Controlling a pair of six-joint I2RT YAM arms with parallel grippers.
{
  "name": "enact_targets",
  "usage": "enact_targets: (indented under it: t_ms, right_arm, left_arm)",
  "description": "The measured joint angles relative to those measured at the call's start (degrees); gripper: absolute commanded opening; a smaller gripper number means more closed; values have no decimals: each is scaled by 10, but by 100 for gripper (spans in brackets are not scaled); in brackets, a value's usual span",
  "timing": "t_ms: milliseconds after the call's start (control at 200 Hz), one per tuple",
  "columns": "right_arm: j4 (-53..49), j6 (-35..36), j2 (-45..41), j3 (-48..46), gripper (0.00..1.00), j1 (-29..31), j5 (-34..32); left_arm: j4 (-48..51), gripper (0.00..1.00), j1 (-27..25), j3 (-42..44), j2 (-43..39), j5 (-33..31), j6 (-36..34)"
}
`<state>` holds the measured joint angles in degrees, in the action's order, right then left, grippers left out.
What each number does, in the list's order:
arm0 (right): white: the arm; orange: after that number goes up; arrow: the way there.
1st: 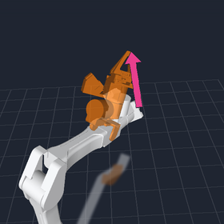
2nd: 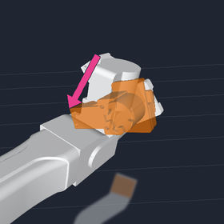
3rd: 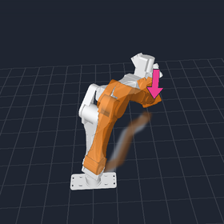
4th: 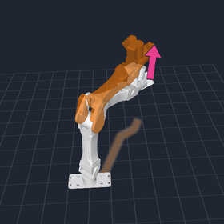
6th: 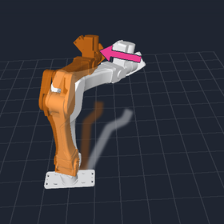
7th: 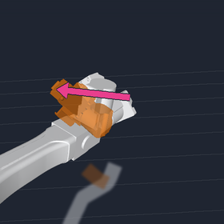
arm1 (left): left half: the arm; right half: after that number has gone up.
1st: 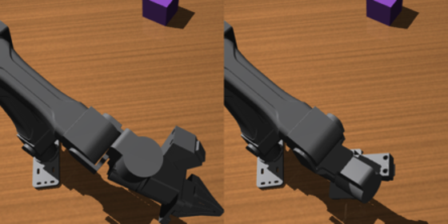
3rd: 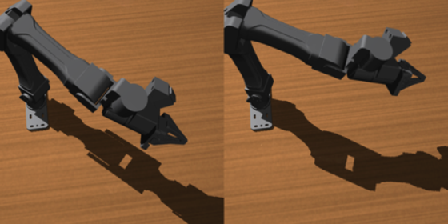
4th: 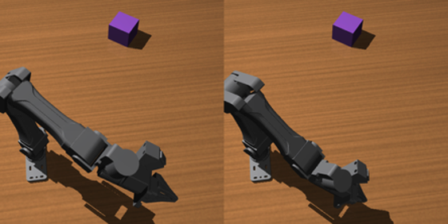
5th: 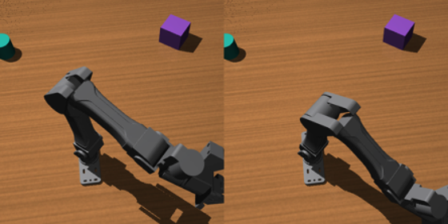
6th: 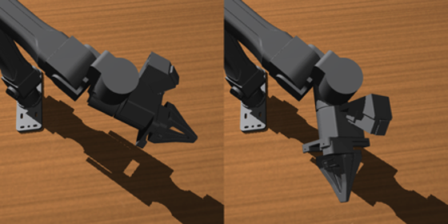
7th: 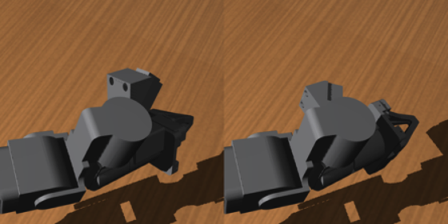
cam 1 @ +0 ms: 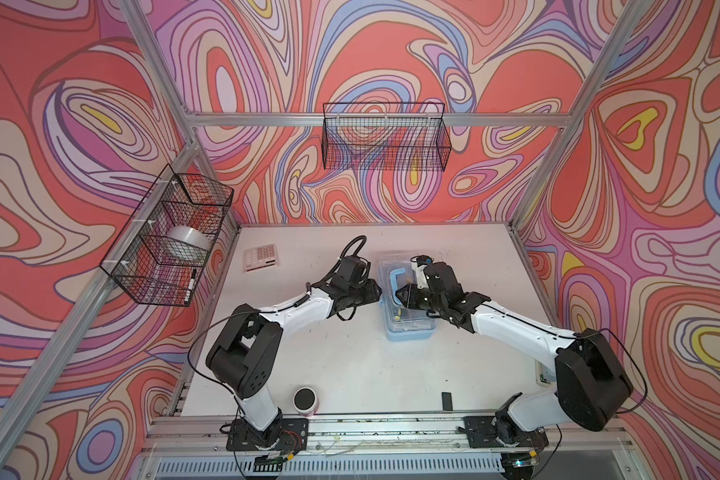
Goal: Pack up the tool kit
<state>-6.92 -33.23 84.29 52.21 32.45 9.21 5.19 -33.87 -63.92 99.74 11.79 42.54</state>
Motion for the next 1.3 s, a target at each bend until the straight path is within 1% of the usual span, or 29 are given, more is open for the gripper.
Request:
enact_targets:
  t_ms: [115,215,376,506,696,896,1087,1297]
  right_arm:
    - [5,0,5,1,26,0,0]
    - [9,0,9,3,26,0,0]
    - [10,0,10,3,26,0,0]
    - [10,2,11,4,26,0,0]
    - [12,1,17,8,25,0,7]
    - [14,1,21,10,25,0,12]
    - [14,1,21,10,25,0,11]
    - [14,1,22,12,25,0,11]
  left_arm:
    - [21,48,-2,-19,20,-6,-4]
    - [27,42,-2,-29,28,-7,-5]
    - [26,38,-3,-27,27,-10,-11]
    - [6,35,1,-4,15,-2,-14]
    - [27,33,12,24,9,-4,-14]
    - [26,33,13,24,9,7,-17]
    - [10,30,13,20,17,26,-16]
    - [6,18,13,10,32,35,-13]
